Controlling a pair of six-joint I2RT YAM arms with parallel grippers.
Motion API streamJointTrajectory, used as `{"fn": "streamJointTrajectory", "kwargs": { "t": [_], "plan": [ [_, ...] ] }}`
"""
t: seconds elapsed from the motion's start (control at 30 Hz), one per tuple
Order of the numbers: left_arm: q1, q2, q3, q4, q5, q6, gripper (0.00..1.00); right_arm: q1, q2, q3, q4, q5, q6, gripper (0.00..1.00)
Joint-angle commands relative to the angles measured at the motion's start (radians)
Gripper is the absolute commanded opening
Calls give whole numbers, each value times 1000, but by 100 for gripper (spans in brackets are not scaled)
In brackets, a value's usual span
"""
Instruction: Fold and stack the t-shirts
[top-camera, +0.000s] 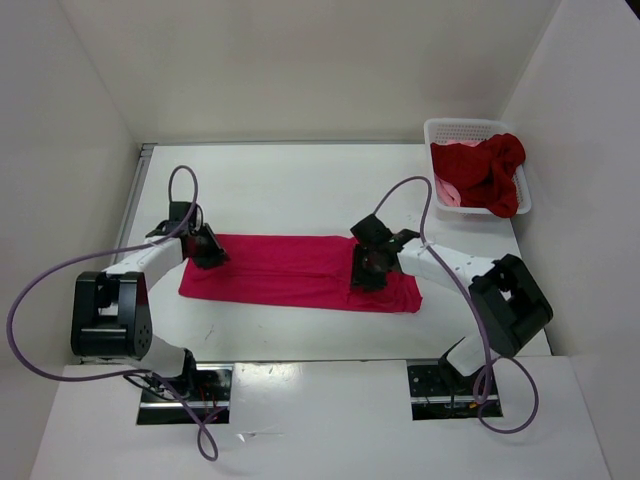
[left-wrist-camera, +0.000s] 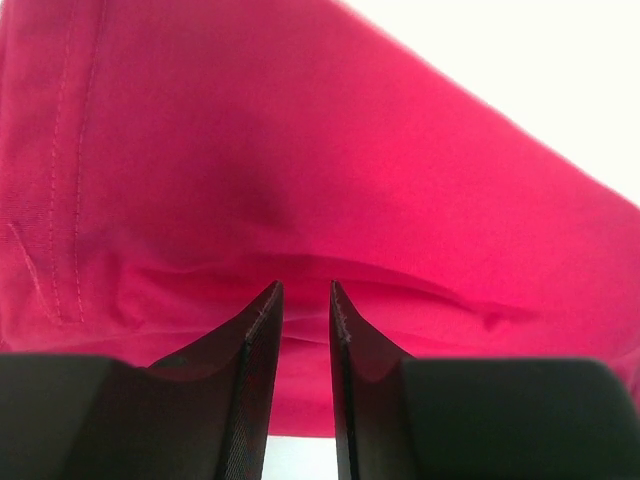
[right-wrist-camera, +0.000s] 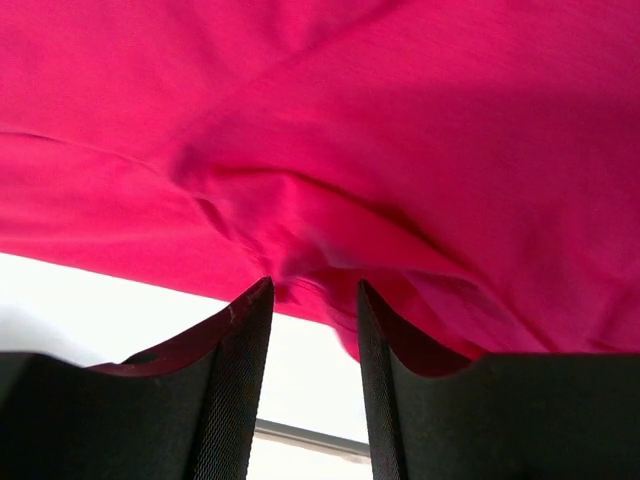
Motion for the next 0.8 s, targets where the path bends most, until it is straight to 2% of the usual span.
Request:
{"fn": "streamJointTrajectory", "kwargs": {
  "t": [0.0, 0.1, 0.2, 0.3, 0.37, 0.47, 0.6, 0.77],
  "plan": [
    [52, 42, -13, -2, 14, -1, 33, 7, 25, -14, 127, -37, 54, 45],
    [86, 42, -22, -2, 23, -10, 33, 7, 36, 6, 149, -65, 55, 36],
    [105, 33, -11, 7, 23, -10, 33, 7, 36, 15, 159, -74, 55, 33],
    [115, 33, -11, 7, 23, -10, 33, 7, 61, 15, 132, -65, 55, 36],
    [115, 33, -2, 16, 34, -10, 33, 7, 61, 15, 132, -65, 55, 33],
    [115, 33, -2, 16, 34, -10, 33, 7, 61, 15, 115, -65, 55, 34],
    [115, 13, -2, 16, 43, -1, 33, 18, -31, -17, 96, -45, 74, 35],
    [115, -7, 39, 16, 8, 10, 33, 18, 4, -40, 96, -70, 75, 38]
  ]
}}
